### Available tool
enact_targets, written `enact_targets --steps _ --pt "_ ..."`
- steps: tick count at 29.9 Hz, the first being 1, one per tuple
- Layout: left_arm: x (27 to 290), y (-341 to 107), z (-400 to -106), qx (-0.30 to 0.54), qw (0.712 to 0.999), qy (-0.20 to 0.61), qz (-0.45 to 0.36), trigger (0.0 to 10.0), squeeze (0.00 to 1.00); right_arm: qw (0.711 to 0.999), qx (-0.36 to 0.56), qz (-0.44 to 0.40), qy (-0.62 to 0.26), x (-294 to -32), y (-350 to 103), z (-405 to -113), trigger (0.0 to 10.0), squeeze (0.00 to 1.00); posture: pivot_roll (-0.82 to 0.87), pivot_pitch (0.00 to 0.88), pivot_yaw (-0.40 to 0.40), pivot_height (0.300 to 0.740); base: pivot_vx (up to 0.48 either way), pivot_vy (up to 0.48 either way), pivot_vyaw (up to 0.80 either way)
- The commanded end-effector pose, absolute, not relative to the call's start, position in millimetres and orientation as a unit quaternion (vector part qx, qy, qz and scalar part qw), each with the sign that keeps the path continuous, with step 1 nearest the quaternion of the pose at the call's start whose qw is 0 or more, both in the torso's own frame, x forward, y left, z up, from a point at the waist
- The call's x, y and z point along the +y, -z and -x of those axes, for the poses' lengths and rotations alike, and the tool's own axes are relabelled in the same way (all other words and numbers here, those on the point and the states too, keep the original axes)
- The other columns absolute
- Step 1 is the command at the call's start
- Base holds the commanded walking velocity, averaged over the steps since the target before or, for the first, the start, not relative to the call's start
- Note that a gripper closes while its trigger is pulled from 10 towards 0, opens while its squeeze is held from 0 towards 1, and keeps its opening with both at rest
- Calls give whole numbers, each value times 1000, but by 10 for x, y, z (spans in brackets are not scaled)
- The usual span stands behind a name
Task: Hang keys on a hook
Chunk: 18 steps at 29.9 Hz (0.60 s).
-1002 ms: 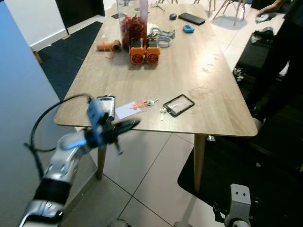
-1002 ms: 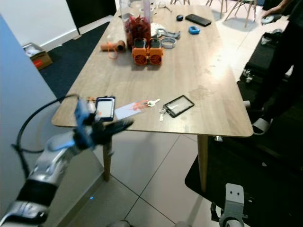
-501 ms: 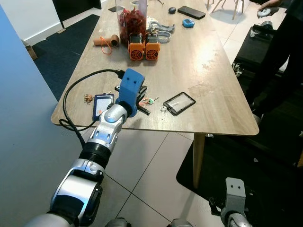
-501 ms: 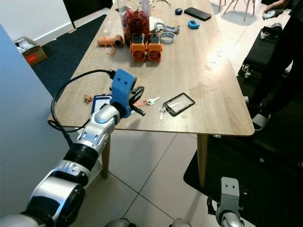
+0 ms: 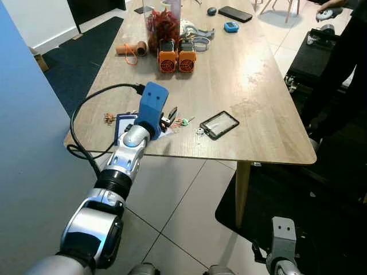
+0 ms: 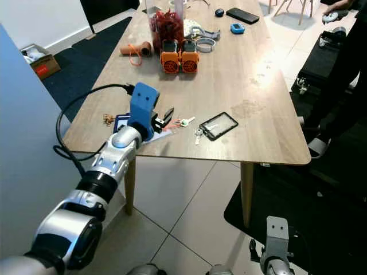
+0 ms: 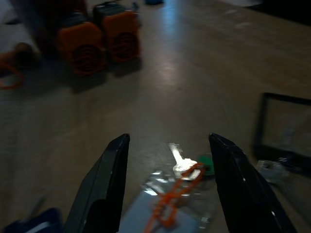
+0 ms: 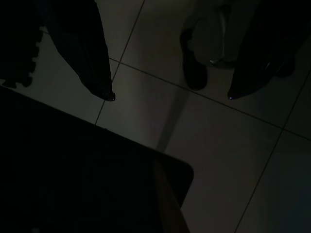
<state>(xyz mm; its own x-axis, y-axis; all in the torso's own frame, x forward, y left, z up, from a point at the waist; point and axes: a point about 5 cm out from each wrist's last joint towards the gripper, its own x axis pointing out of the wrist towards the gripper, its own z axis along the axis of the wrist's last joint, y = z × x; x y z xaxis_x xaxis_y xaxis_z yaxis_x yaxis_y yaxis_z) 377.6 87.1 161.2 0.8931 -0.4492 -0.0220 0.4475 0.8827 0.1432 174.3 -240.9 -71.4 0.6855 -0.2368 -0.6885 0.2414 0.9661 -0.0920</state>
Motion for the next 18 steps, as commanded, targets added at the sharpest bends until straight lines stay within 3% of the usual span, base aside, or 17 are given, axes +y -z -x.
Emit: enact_targets --steps 1,10,18 --pt "789 -1523 -3731 9 966 249 -63 10000 0 914 385 -7 130 -2396 740 -1709 10000 0 28 108 18 740 0 0 0" --pt "616 -1483 -3725 21 955 291 -54 10000 0 917 380 -13 124 -2373 722 -1760 10000 0 35 153 36 740 0 0 0" --pt "589 -1530 -3794 21 960 268 -77 10000 0 916 381 -19 122 -2340 743 -1725 10000 0 37 194 50 740 0 0 0"
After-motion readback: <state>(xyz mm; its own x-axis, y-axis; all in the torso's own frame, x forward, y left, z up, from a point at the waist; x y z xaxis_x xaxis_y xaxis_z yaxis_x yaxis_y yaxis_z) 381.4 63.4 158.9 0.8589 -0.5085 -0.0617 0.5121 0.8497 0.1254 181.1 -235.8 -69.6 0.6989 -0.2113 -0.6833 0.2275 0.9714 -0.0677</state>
